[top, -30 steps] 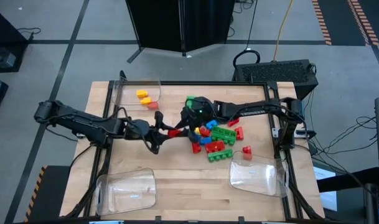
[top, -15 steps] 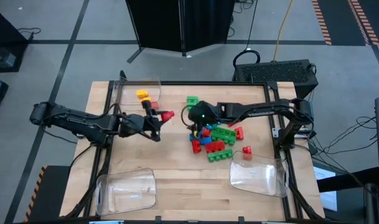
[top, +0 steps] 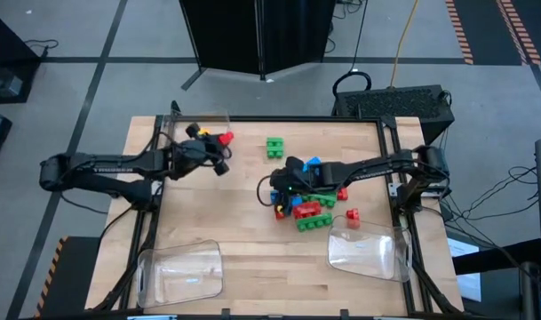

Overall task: Sort blocks by size
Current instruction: Put the one-stud red game piece into the top transparent bin

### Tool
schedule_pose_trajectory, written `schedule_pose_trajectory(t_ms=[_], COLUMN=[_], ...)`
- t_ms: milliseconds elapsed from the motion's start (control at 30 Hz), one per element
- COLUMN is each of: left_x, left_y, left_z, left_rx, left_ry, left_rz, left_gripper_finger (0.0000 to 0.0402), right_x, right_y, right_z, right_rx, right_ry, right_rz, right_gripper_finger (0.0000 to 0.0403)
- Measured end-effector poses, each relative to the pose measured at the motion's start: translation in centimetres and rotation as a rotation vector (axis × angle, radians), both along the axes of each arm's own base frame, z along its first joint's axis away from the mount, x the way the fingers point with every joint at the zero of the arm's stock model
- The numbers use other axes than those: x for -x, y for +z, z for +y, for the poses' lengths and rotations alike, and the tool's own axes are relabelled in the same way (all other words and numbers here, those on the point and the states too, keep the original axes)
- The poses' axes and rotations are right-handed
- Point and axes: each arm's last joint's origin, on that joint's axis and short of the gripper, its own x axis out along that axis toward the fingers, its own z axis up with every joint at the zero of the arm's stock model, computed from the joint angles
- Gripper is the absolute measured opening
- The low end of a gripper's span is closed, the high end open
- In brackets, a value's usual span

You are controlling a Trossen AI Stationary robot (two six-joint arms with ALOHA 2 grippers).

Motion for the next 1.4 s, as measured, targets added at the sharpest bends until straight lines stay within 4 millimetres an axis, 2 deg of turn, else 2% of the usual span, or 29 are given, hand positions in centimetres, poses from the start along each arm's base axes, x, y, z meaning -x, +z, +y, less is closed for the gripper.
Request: schedule_pose_trajectory(t_ms=[200,433,667,900,1133,1267,1400], left_x=[1.4,2.8,3.3,3.2,2.9,2.7,2.5], left_y=[-0.5,-1.2,-2.1,-2.9,-3.5,-4.0,-4.5], left_z=[2.4,4.2,5.2,6.0,6.2,6.3,6.8], left_rx=[0.024,0.088,0.155,0.163,0.157,0.175,0.208], left_ry=[0.242,0.381,0.391,0.39,0.369,0.382,0.407], left_rz=[-0.004,0.013,0.078,0.146,0.206,0.208,0.173], left_gripper_finger=[0.0138,0.0138,0.0138,0.0138,0.0142,0.0151,0.0175], right_x=[0.4,1.5,2.5,2.8,3.0,3.8,4.7], right_y=[-0.2,-1.9,-3.6,-4.2,-4.1,-3.7,-2.1], right_z=[2.0,3.7,3.6,3.7,3.7,2.9,1.9], right_rx=[0.059,0.133,0.092,0.021,0.051,0.073,0.089], right_ry=[-0.09,-0.174,-0.241,-0.226,-0.193,-0.197,-0.23], right_rz=[-0.007,0.011,0.039,0.061,0.095,0.155,0.248], right_gripper_finger=[0.0212,0.0212,0.0212,0.0212,0.0212,0.0212,0.0212])
